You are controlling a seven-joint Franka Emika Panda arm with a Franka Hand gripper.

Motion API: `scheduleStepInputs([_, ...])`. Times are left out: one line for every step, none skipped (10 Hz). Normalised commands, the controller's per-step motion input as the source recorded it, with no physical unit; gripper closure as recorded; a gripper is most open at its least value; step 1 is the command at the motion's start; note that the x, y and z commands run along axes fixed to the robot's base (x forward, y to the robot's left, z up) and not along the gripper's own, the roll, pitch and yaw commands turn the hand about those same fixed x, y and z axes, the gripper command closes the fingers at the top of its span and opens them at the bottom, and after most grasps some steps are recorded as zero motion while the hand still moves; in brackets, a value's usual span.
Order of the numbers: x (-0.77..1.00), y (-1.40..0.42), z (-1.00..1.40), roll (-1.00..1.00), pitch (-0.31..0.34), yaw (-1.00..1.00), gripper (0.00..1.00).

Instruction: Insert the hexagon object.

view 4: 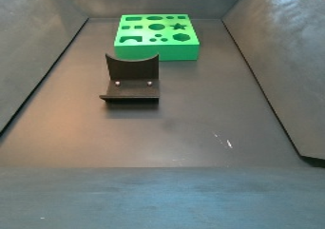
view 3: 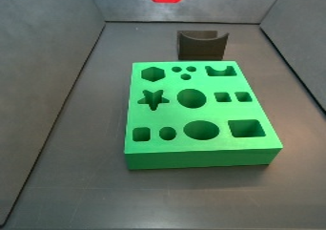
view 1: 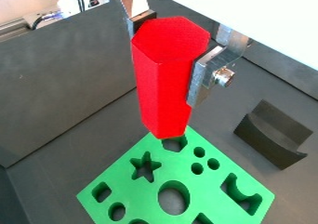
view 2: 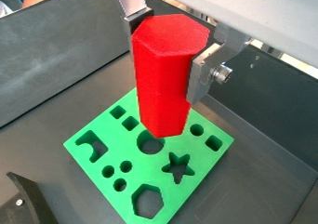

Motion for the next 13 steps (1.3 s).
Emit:
scheduleStepInputs([0.00,0.00,-1.00,0.00,0.000,-1.00,1.00])
scheduleStepInputs([0.00,0.00,-1.00,0.00,0.000,-1.00,1.00])
scheduleStepInputs([-0.11,0.29,-1.00,0.00,0.013,-0.75,1.00])
scheduleStepInputs([-0.19,0.51,-1.00,-0.01,0.034,-0.52,1.00])
scheduleStepInputs([-0.25,0.63,-1.00,-0.01,0.017,-0.38,1.00])
scheduleStepInputs([-0.23,0.59,-1.00,-0.06,0.004,-0.37,1.00])
scheduleStepInputs([-0.27,0.48,-0.92,-0.14,0.013,-0.40,1.00])
scheduleStepInputs([-0.10,0.22,-0.65,-0.28,0.014,-0.17,1.00])
scheduleStepInputs([-0.12,0.28,-0.74,-0.23,0.020,-0.21,1.00])
scheduleStepInputs([-0.08,0.00,-0.65,0.01,0.010,-0.05,1.00])
scheduleStepInputs([0.00,0.00,-0.87,0.05,0.000,0.00,1.00])
scheduleStepInputs([0.03,0.00,-0.73,0.00,-0.051,0.00,1.00])
scheduleStepInputs([0.18,0.01,-0.59,0.00,0.000,0.00,1.00])
